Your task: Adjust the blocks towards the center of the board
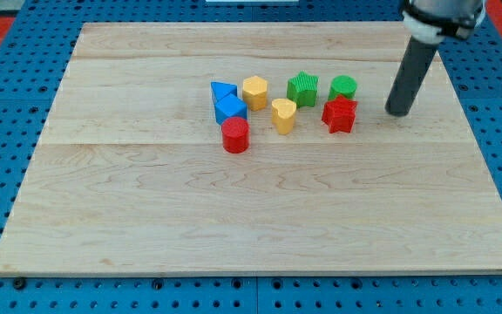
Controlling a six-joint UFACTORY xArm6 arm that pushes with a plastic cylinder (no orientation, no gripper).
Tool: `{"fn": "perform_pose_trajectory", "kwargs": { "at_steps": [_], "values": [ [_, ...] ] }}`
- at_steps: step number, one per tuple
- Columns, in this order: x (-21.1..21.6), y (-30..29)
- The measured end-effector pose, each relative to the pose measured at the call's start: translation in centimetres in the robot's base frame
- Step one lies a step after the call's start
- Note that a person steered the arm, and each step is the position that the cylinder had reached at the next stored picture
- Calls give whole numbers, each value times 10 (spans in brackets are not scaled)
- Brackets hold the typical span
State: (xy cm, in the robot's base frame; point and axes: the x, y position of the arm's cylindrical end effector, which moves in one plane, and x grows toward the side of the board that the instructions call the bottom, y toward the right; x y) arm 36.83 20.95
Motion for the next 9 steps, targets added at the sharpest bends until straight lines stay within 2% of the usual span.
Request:
{"fn": "perform_pose_trajectory", "kwargs": {
  "at_steps": [1, 2, 4, 7, 8, 9],
  "values": [
    [-33, -4],
    [-33, -38],
    [4, -63],
    [42, -59],
    [94, -42],
    [126, -70]
  ]
}}
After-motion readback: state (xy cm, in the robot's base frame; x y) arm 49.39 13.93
